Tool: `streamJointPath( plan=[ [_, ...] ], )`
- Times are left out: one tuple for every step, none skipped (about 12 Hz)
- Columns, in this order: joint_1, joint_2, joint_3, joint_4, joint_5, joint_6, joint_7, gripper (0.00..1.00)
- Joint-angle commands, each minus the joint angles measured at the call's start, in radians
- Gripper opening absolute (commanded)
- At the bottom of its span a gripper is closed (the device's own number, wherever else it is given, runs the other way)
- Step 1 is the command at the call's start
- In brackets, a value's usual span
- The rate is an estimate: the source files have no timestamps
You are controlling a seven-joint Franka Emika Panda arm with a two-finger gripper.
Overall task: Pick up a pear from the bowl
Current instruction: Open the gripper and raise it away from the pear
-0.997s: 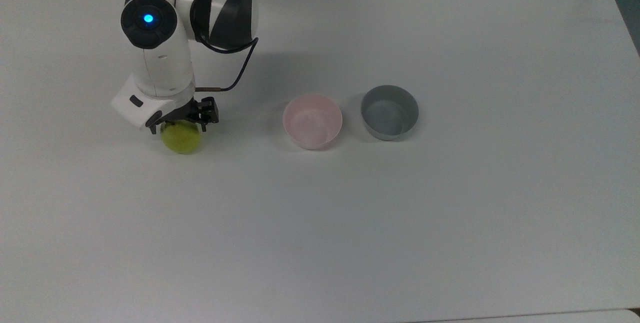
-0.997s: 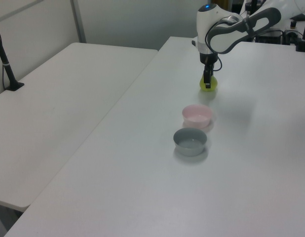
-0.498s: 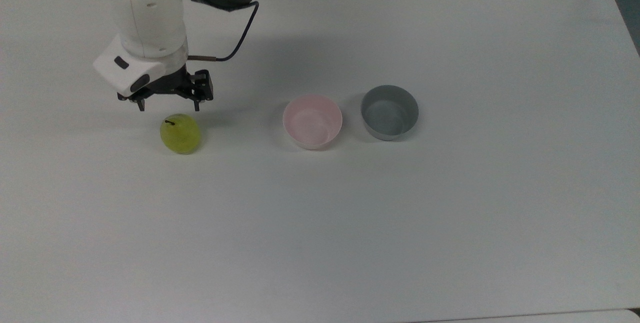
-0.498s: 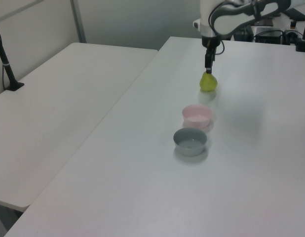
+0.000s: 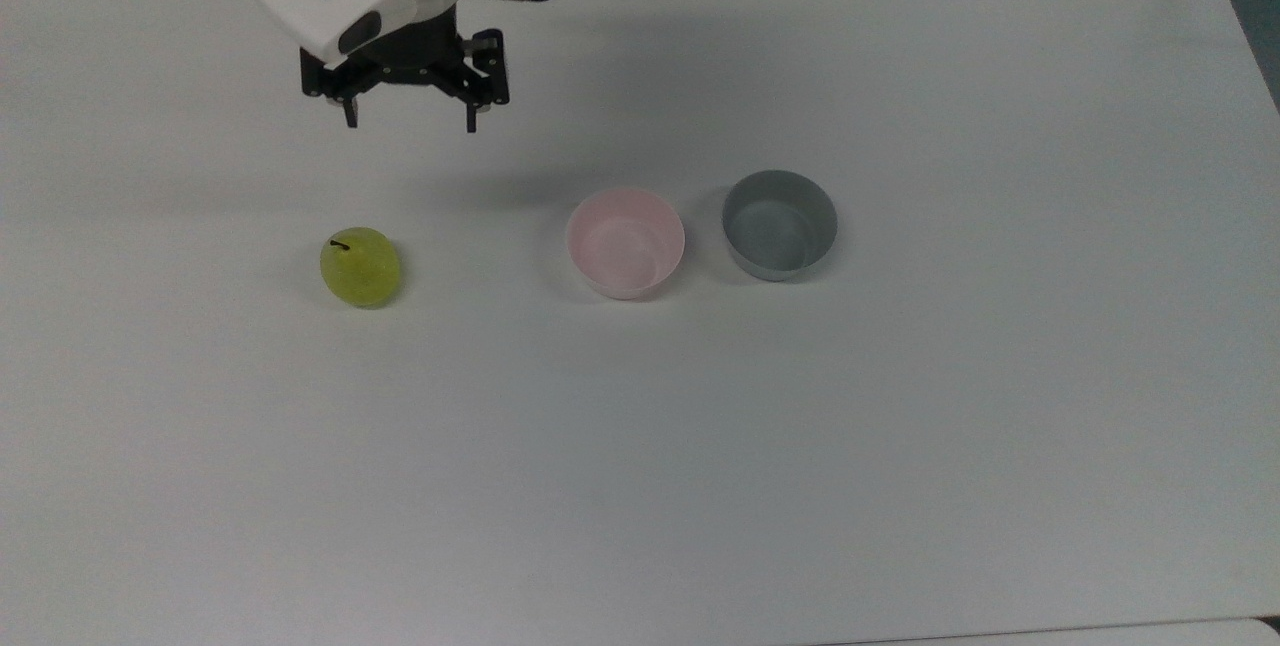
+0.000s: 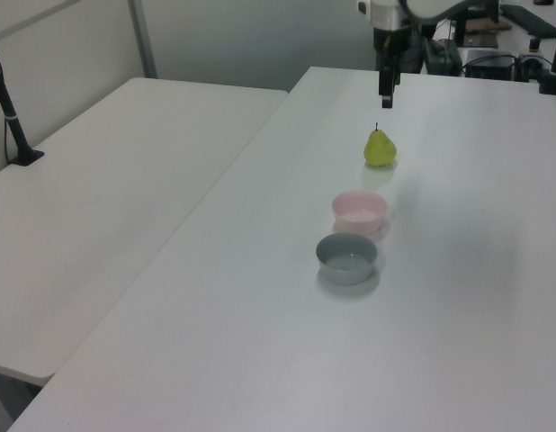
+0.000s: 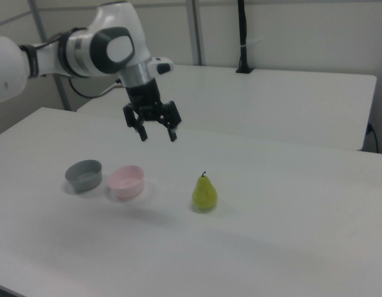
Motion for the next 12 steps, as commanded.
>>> streamJointPath(
  plan=[
    [0.044, -0.091, -0.006, -0.019, 0.062, -0.078, 0.137, 1.00],
    [0.067, -0.112, -0.006, -0.019, 0.072, -0.118, 0.154, 1.00],
    [0.085, -0.134, -0.007, -0.020, 0.084, -0.149, 0.166, 1.00],
    [0.090, -0.150, -0.008, -0.025, 0.087, -0.152, 0.171, 1.00],
    [0.100, -0.155, -0.009, -0.025, 0.087, -0.152, 0.183, 1.00],
    [0.131, -0.163, -0.020, -0.027, 0.086, -0.170, 0.203, 1.00],
    [0.134, -0.166, -0.020, -0.027, 0.086, -0.178, 0.209, 1.00],
    [0.131, -0.166, -0.020, -0.027, 0.086, -0.178, 0.209, 1.00],
    [0.127, -0.164, -0.020, -0.025, 0.086, -0.176, 0.209, 1.00],
    [0.125, -0.163, -0.020, -0.025, 0.086, -0.175, 0.209, 1.00],
    [0.124, -0.163, -0.020, -0.025, 0.086, -0.175, 0.209, 1.00],
    [0.124, -0.163, -0.020, -0.025, 0.086, -0.176, 0.209, 1.00]
  ],
)
